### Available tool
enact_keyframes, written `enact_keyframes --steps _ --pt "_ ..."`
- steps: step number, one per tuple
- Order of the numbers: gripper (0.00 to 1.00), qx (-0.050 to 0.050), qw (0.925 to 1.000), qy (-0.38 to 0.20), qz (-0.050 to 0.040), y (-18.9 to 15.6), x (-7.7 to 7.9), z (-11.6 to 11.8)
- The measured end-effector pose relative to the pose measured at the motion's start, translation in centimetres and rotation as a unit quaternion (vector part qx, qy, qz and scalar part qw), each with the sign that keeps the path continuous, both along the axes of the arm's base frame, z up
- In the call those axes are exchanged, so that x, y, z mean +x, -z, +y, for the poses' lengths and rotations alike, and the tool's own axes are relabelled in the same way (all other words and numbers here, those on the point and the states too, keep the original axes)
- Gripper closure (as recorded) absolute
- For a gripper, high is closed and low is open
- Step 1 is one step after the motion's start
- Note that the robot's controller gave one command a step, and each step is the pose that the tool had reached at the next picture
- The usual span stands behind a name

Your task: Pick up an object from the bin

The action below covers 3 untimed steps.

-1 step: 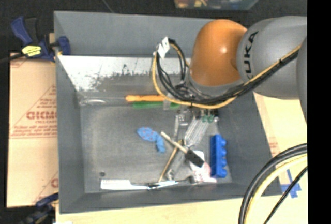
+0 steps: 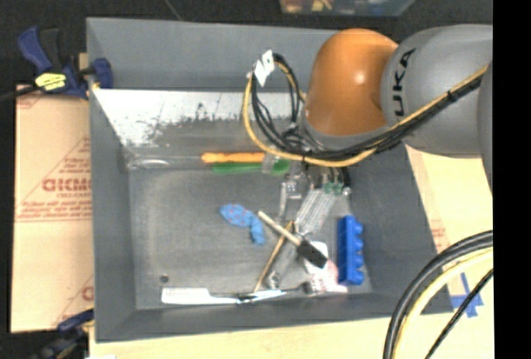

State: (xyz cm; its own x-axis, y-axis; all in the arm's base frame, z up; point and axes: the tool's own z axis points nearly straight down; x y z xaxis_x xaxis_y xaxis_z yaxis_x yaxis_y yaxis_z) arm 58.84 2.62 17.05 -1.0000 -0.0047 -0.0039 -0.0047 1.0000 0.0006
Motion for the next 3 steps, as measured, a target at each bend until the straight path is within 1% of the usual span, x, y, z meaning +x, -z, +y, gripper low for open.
enact_keyframes --steps 1,2,3 --pt "0.0 0.001 0.9973 0.074 0.0015 10.3 -2.0 3.3" --pt "0.0 0.001 0.9952 0.098 -0.0051 3.0 -3.2 3.0" --pt "0.0 0.0 0.9971 0.076 0.0015 9.4 -2.3 3.1"
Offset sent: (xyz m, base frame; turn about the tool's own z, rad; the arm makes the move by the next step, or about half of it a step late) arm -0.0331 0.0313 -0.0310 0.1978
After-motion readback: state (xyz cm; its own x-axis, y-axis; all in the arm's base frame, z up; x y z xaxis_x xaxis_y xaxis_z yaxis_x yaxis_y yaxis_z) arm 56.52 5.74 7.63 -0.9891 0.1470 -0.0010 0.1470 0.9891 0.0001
